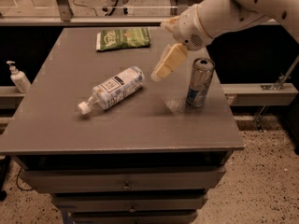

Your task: Knock blue plastic bottle over

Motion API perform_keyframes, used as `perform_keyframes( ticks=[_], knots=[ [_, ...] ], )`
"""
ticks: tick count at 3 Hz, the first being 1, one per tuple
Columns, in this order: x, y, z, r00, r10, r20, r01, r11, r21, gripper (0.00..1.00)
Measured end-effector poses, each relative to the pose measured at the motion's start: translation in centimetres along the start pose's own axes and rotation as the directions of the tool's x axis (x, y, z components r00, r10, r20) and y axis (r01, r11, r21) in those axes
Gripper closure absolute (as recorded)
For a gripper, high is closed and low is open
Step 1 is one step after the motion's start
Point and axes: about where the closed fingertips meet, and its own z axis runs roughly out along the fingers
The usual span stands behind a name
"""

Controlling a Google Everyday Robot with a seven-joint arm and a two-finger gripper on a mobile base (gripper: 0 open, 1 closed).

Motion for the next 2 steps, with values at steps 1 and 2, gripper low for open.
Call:
perform_keyframes(
  ticks=[1, 2],
  knots=[
    [-1.0, -2.9, -1.4, 0.972, 0.125, 0.197, -0.138, 0.9892, 0.050, 0.00],
    [-3.0, -6.0, -2.1, 0.907, 0.201, 0.369, -0.241, 0.9682, 0.065, 0.00]
  ],
)
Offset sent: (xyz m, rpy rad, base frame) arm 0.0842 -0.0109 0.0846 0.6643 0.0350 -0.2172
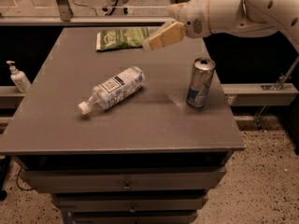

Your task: Knock blue plastic bottle over

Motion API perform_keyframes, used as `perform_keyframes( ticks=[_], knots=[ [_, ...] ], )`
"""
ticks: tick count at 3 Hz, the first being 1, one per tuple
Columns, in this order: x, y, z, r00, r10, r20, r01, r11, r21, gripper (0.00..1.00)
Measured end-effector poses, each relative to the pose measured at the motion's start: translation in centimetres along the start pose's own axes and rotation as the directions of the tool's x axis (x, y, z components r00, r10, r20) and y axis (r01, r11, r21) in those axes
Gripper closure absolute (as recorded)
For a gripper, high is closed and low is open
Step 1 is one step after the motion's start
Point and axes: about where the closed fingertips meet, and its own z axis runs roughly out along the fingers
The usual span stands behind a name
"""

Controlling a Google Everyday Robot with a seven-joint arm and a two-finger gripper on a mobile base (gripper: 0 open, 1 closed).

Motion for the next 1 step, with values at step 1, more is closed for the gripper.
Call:
perform_keyframes(
  ticks=[1],
  knots=[
    [-0.50, -0.09, 0.27, 1.000, 0.011, 0.022, -0.011, 0.9999, -0.001, 0.00]
  ],
)
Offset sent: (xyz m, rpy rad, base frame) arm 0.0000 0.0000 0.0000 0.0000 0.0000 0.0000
